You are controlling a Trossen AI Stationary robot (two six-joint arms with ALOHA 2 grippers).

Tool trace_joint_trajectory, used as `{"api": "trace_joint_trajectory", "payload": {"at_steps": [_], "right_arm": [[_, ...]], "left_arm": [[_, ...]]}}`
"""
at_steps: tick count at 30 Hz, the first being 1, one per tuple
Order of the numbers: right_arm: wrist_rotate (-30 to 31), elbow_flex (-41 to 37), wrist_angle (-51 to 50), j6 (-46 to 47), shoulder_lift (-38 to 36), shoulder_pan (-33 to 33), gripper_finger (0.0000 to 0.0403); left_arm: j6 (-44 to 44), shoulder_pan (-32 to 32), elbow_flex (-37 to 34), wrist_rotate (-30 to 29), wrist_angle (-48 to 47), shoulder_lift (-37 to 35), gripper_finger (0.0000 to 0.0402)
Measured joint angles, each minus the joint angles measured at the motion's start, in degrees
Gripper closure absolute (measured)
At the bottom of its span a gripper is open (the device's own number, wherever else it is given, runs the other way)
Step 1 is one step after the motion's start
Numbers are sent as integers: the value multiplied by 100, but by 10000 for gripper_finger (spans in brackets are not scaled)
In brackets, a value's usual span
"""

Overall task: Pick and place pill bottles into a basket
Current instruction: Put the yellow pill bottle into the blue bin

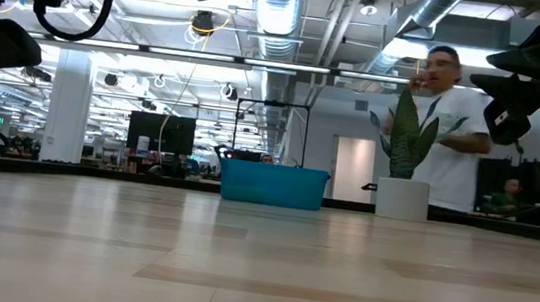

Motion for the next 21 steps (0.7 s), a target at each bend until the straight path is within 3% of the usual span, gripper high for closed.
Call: {"api": "trace_joint_trajectory", "payload": {"at_steps": [9, 16, 21], "right_arm": [[0, 1, -1, 2, 0, 0, 285], [0, 0, -2, 0, 0, 2, 285], [0, 0, -1, 2, 0, 0, 285]], "left_arm": [[12, 77, 7, -7, -28, -7, 309], [273, 705, 83, -274, -528, -28, 298], [1168, 1650, 403, -905, -812, -20, 297]]}}
